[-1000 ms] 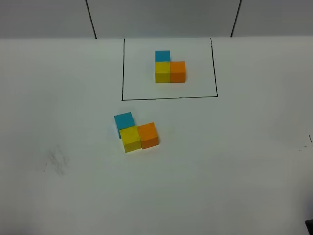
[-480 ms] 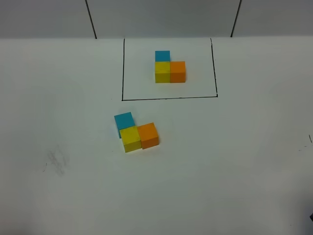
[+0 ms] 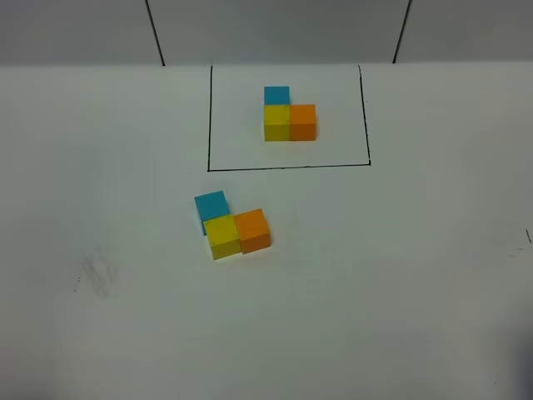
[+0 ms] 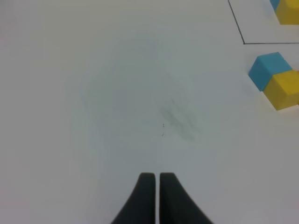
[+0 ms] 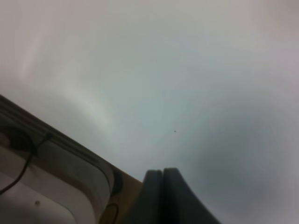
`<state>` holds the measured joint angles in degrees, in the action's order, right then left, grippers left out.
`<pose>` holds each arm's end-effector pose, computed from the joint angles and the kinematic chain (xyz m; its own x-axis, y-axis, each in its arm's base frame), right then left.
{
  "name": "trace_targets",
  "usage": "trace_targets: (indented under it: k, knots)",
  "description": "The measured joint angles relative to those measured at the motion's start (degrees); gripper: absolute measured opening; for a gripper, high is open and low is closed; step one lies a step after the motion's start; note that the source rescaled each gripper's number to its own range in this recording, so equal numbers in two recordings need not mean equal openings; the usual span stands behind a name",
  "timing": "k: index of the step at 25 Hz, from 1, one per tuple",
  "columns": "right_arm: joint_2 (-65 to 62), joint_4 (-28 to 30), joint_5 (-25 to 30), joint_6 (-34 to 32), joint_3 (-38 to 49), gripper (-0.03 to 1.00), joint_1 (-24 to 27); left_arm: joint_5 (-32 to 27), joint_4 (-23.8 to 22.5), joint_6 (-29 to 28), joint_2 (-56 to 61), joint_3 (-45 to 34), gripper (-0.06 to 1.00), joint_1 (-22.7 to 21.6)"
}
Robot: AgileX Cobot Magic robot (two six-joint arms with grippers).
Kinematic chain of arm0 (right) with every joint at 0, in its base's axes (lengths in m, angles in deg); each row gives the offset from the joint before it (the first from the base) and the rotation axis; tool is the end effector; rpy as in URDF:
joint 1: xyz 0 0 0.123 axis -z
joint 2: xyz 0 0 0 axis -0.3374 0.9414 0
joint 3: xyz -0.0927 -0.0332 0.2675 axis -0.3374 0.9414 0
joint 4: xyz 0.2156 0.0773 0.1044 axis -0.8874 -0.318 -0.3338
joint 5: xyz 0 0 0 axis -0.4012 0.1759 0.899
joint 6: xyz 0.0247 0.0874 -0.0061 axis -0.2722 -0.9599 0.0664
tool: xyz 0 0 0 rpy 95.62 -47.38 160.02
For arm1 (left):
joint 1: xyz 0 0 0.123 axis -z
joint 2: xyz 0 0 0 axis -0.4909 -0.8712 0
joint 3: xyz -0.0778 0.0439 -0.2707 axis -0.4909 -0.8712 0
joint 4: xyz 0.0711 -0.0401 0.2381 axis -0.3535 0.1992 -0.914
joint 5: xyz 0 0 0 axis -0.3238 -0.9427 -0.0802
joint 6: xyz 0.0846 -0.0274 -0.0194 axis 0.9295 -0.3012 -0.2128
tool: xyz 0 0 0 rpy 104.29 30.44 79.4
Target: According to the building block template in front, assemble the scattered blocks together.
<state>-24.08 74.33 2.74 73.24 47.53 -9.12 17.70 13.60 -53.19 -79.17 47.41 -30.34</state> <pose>0.0809 0.0416 0.2491 -0.7867 -0.4509 -0.4216 -0.4841 0.8744 -0.0320 -0.0067 -0.0031 0.2783 -0.4507 -0.0108 -0.8926 0.0121 0.9998 -0.0182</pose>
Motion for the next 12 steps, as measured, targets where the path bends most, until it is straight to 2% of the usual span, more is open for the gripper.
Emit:
trace_targets:
  k: [4, 12]
  knots:
    - [-2.78, 0.11, 0.05, -0.32, 0.0, 0.0, 3.0, 0.0, 0.0, 0.0, 0.0, 0.0, 0.0, 0.0]
    - [-11.98, -0.19, 0.15, 1.39, 0.0, 0.0, 16.64, 0.0, 0.0, 0.0, 0.0, 0.0, 0.0, 0.0]
